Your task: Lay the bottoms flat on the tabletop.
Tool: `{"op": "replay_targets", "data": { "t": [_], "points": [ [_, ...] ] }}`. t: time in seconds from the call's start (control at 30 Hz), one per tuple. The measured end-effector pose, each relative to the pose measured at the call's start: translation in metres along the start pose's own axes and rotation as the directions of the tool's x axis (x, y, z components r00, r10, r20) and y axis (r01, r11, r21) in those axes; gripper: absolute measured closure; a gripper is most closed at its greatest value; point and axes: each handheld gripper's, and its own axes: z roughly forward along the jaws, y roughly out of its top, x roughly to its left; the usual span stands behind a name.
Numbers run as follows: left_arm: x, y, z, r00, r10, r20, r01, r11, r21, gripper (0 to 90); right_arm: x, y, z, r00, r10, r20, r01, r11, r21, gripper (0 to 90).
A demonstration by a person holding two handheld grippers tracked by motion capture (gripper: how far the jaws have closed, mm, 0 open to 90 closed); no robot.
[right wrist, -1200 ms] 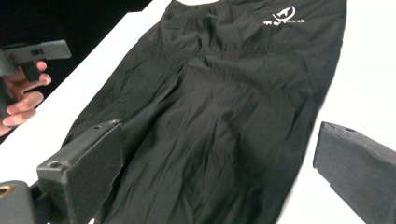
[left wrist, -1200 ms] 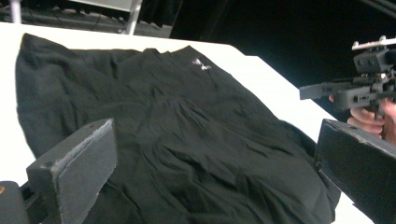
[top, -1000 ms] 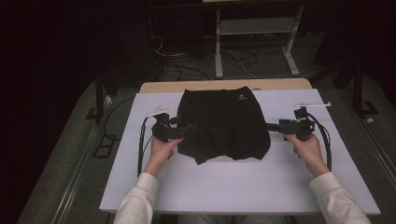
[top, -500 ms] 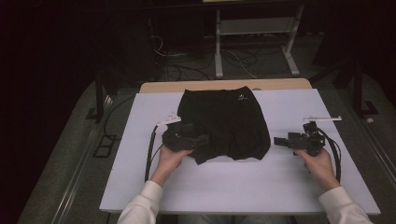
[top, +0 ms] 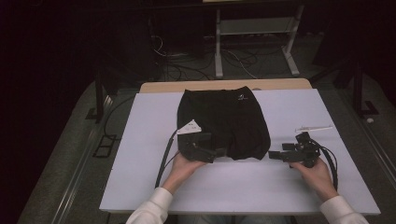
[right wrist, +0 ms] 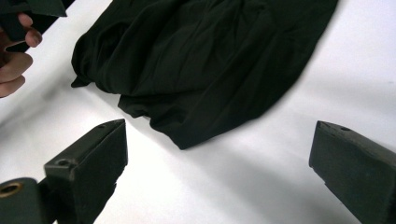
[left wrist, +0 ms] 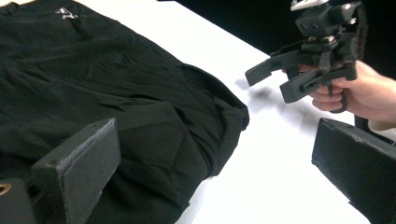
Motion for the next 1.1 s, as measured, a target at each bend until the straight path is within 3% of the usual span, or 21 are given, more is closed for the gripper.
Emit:
{"op": "replay_targets", "data": {
  "t": [0.33,0.63,0.87,0.93,1.07,1.1],
  "points": [
    [-0.021,0.003,0.030,0.9982,0.042,0.042,-0.045,0.9970,0.063,14.3,0.006,0.000,0.006,0.9999,-0.012,0.002,0.012,1.000,0.018,7.0],
    [-0.020,-0.001,0.053,0.9997,0.021,0.011,-0.023,0.9920,0.124,19.5,0.010,0.001,0.010,0.9997,-0.024,0.004,0.024,0.999,0.028,9.0],
    [-0.011,-0.006,0.060,0.9992,-0.008,-0.040,0.016,0.9782,0.207,25.6,0.011,0.002,0.016,0.9995,-0.024,0.018,0.024,0.998,0.050,14.0],
    [-0.009,-0.007,0.061,0.9988,-0.001,-0.049,0.013,0.9711,0.238,33.2,0.013,0.003,0.019,0.9992,-0.031,0.026,0.029,0.998,0.056,15.1],
    [-0.007,-0.010,0.067,0.9992,0.019,-0.034,-0.008,0.9518,0.307,58.8,0.017,0.007,0.025,0.9981,-0.027,0.055,0.024,0.997,0.067,25.4],
    [-0.007,-0.010,0.069,0.9992,0.024,-0.033,-0.012,0.9501,0.312,62.9,0.018,0.008,0.028,0.9980,-0.032,0.055,0.028,0.997,0.071,27.3]
  ]
}}
